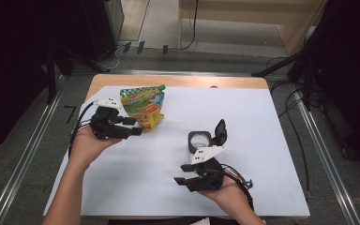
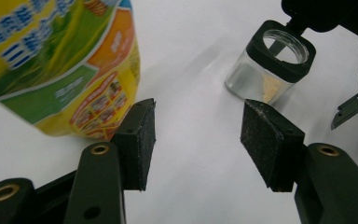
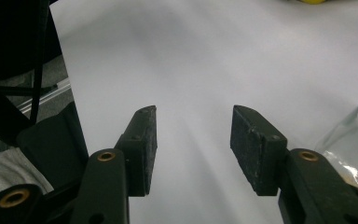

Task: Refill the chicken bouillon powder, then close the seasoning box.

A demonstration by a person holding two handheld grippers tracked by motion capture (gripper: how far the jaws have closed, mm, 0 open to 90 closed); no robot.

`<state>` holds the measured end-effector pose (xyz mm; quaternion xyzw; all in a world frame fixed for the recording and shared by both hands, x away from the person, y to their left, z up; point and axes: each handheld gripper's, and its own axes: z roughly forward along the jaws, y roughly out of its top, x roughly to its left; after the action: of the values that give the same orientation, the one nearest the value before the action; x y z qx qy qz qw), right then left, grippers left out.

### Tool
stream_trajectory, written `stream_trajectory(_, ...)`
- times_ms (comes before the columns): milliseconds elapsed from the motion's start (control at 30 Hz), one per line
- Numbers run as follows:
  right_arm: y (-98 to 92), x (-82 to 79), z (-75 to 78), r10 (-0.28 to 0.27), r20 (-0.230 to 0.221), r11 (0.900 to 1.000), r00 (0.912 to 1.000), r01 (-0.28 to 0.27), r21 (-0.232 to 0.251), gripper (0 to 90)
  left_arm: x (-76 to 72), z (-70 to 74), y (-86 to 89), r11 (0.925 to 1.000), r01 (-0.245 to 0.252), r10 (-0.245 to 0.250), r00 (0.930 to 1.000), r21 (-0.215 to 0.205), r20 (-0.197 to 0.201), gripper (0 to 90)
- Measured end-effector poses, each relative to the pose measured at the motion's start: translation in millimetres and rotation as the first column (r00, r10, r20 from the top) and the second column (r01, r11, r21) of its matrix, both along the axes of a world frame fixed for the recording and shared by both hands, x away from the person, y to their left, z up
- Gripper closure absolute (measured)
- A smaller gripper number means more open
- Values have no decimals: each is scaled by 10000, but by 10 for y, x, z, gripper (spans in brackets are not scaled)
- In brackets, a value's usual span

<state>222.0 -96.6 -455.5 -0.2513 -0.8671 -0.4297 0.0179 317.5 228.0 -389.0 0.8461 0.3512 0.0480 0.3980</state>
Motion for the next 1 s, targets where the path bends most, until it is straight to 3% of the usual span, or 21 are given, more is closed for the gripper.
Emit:
stream_trajectory(267,25,26,-28,61,-36,10000,10000,-62,-14,523,95,-67,229,9983,-576,576,9983,-13,-12,461)
stream_trajectory(467,13,35,-24,1,-19,10000,10000,-1,-5,523,172,-112,385,9948,-1021,1021,9944,14,268,458)
stream_trajectory(633,7,40,-39,-53,-22,10000,10000,53,-54,522,341,-195,401,9937,-1098,1093,9937,238,228,456)
stream_trajectory(733,-9,32,-55,-116,-98,9999,9999,116,-51,521,427,-237,414,9931,-1173,1174,9928,-36,237,459)
stream_trajectory(1000,22,10,-61,-295,-31,9995,9996,295,-85,511,565,-299,331,9947,-1031,1030,9939,21,382,482)
